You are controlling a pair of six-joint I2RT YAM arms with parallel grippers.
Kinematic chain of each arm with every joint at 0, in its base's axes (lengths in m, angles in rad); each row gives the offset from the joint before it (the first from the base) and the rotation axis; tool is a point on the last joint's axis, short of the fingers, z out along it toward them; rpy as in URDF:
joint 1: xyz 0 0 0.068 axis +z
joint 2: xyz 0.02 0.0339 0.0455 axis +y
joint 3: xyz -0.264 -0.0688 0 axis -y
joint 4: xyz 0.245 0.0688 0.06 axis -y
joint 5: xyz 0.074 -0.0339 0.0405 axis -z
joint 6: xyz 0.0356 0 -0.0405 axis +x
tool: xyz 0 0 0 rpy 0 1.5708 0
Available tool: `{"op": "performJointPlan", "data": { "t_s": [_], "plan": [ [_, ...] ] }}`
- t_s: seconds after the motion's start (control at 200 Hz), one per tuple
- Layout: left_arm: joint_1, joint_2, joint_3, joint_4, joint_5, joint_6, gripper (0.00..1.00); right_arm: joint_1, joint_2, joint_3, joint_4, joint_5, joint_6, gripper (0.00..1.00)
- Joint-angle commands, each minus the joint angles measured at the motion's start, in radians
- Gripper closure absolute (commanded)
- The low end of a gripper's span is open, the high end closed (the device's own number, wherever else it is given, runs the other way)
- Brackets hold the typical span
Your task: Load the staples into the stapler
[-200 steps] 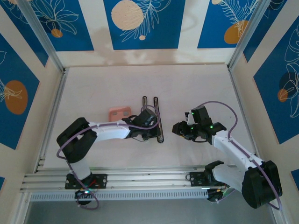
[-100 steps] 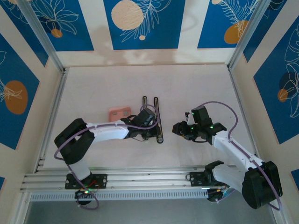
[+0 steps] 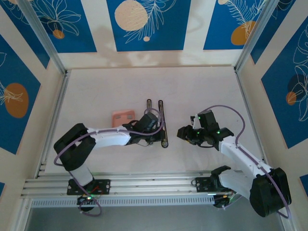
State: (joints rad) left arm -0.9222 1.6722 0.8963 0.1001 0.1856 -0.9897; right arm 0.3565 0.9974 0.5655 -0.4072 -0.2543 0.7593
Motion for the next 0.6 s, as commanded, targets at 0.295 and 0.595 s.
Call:
{"op": "performJointPlan", "data": {
  "t_s": [0.295, 0.595],
  "plan": [
    [-0.010, -0.022, -0.099, 0.462, 0.048, -0.148, 0.91, -0.008, -0.118, -0.028, 0.028, -0.074, -0.047, 0.58],
    [-0.010, 0.064, -0.133, 0.708, 0.067, -0.302, 0.92, 0.008, -0.146, -0.021, 0.010, -0.068, -0.182, 0.58]
  ]
}}
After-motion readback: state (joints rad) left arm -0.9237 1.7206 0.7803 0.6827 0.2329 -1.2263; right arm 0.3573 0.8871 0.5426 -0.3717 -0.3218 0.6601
